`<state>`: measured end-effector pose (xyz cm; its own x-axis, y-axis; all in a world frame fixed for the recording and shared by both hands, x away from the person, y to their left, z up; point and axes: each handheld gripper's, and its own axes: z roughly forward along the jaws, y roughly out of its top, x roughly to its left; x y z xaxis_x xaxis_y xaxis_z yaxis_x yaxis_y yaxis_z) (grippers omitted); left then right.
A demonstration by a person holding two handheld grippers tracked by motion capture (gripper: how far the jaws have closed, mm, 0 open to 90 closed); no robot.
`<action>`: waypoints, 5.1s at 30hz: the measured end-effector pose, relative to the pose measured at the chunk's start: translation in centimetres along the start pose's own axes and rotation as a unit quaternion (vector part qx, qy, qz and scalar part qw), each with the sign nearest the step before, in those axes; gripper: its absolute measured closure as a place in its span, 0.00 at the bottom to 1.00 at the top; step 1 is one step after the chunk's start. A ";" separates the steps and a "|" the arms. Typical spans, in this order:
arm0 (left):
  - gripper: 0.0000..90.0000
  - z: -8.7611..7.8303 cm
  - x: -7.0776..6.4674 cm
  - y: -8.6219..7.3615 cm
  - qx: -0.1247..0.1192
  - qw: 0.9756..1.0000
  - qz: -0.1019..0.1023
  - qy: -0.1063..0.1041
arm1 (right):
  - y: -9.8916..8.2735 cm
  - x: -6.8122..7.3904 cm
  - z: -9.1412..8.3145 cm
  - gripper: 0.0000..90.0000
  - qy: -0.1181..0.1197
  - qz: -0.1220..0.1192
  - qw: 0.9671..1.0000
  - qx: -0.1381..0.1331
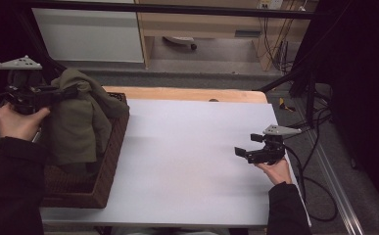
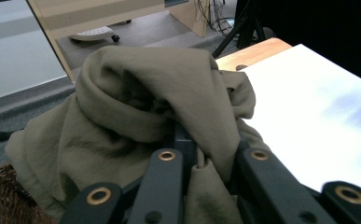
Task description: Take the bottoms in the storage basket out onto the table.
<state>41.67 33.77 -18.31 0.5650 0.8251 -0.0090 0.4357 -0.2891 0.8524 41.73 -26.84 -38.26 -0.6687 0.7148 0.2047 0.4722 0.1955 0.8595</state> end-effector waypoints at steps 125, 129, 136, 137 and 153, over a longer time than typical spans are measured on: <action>0.92 11.3 -14.0 5.8 0.023 0.987 0.082 -0.134 | 0.0 0.0 -0.3 0.02 0.001 -0.001 1.000 -0.006; 0.91 12.0 -14.4 5.5 0.029 0.987 0.084 -0.136 | 0.0 0.0 -0.4 0.02 0.001 0.000 1.000 -0.007; 0.91 13.3 -15.0 4.8 0.041 0.986 0.088 -0.136 | 0.0 0.0 -0.3 0.02 0.001 -0.001 1.000 -0.007; 0.91 13.4 -15.2 4.7 0.044 0.986 0.091 -0.135 | 0.0 0.0 -0.3 0.02 0.001 0.000 1.000 -0.007; 0.90 15.4 -16.4 3.3 0.060 0.983 0.096 -0.143 | 0.0 0.0 -0.4 0.02 0.001 -0.001 1.000 -0.008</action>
<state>44.60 11.82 -23.41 0.8119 0.5836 -0.0152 0.3708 -0.4954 0.7855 41.54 -27.11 -38.05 -0.6709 0.7131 0.2034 0.4618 0.1870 0.8671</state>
